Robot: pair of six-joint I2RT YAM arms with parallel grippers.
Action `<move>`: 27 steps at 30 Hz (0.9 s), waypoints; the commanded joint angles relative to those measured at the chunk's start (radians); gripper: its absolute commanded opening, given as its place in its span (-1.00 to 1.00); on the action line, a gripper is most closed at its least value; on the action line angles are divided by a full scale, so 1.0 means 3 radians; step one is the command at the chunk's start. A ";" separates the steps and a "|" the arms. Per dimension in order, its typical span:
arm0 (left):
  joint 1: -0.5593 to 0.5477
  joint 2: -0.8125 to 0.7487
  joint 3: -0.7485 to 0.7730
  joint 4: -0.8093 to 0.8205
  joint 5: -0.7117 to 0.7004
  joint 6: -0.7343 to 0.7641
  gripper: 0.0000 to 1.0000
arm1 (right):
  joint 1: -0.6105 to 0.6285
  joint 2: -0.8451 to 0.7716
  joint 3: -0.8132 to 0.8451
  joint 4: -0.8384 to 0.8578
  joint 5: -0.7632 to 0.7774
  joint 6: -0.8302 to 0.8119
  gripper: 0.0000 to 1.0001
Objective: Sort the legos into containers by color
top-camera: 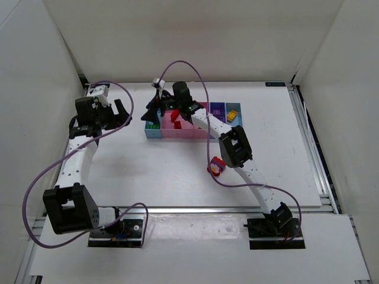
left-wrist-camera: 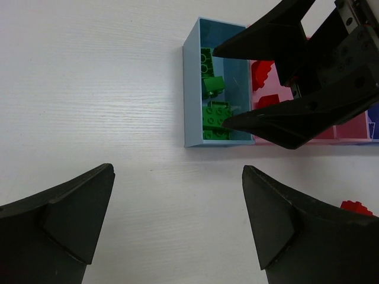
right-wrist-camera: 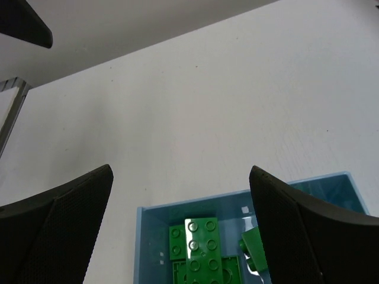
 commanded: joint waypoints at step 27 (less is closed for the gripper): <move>-0.0150 -0.0021 -0.0274 0.1034 0.0533 0.0078 0.99 | 0.0045 -0.0578 0.0102 0.1165 0.0618 0.0219 0.98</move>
